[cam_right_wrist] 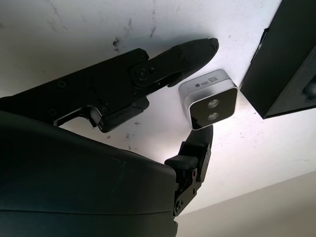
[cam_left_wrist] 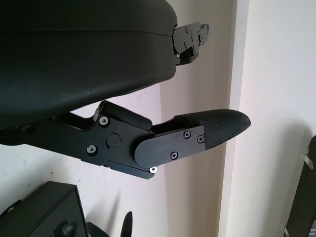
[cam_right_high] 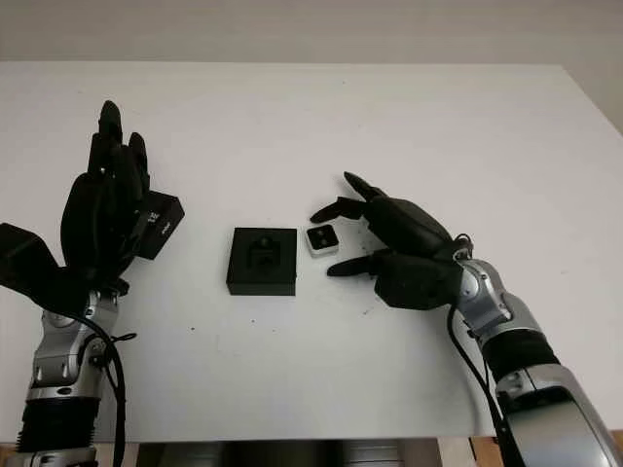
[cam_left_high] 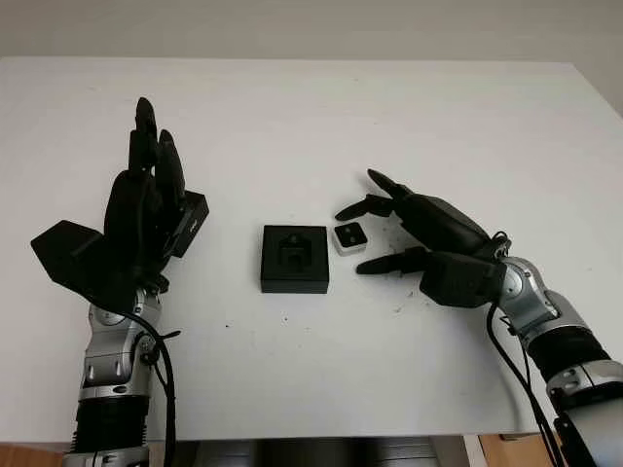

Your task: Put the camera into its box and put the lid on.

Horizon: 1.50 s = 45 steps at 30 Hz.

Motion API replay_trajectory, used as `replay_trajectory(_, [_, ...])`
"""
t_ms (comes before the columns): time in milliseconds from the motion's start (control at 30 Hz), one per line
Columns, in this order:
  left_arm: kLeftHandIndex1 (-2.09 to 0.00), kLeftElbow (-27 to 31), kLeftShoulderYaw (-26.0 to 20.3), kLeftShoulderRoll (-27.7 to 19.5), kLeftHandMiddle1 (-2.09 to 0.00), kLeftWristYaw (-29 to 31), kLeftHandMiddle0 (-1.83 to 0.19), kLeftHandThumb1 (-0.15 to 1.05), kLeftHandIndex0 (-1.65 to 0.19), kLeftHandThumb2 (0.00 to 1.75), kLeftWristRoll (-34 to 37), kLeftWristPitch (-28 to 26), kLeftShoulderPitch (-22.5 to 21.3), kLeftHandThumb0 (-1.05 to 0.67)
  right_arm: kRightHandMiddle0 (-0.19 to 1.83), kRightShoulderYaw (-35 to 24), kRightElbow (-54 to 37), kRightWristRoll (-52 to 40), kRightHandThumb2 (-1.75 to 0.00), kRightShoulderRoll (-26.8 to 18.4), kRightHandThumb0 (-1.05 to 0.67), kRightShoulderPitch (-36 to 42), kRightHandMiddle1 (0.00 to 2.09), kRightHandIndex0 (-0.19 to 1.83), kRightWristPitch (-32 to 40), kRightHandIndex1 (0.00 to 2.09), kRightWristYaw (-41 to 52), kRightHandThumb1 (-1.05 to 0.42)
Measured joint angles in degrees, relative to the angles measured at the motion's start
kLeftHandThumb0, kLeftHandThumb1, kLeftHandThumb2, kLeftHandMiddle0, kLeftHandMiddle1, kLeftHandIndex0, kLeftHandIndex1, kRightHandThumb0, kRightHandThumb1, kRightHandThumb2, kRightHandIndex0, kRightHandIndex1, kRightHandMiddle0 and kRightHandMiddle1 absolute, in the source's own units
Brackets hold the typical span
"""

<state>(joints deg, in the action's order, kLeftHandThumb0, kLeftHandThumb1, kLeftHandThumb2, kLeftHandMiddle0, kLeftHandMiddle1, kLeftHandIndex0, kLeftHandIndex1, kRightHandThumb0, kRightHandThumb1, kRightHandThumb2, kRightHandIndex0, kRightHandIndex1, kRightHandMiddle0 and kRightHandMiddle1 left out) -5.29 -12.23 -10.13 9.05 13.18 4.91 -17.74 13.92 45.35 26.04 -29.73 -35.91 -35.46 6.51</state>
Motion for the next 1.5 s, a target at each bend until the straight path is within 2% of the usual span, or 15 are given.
replay_trajectory(433, [0.00,-0.15,-0.04,0.44,0.00,0.57,0.19,1.05,0.19,0.66,0.21,0.37,0.00,-0.72,0.36,0.69,1.89,1.99,-0.06,0.35,-0.37,-0.40,1.33,0.08,-2.17,0.07,-5.20,-0.97])
replay_trajectory(733, [0.00,-0.15,-0.29,0.45,0.00,0.16,0.19,1.05,0.19,0.65,0.11,0.34,0.00,-0.72,0.40,0.78,2.87,3.19,-0.05,0.23,-0.39,-0.59,1.32,0.13,-3.26,0.08,-8.52,-0.93])
replay_trajectory(967, [0.00,-0.16,-0.29,0.47,0.00,0.42,0.19,1.05,0.19,0.65,0.05,0.37,0.00,-0.72,0.41,0.26,2.90,0.73,-0.05,0.25,-0.37,-0.54,1.40,0.14,-3.06,0.07,-5.78,-0.94])
replay_trajectory(1200, [0.00,-0.15,-0.26,0.48,0.00,0.42,0.19,1.05,0.19,0.67,-0.02,0.37,0.00,-0.71,0.27,-2.84,2.54,-8.11,-0.06,3.62,-0.38,0.35,1.59,0.15,0.82,0.06,0.50,-0.99])
replay_trajectory(1500, [0.00,-0.28,-0.30,0.59,0.00,0.65,0.19,1.05,0.19,0.65,0.19,0.37,0.01,-0.71,0.27,-5.94,-3.66,-12.47,-0.05,4.78,-0.42,2.07,1.64,0.16,8.21,0.07,3.50,-0.98])
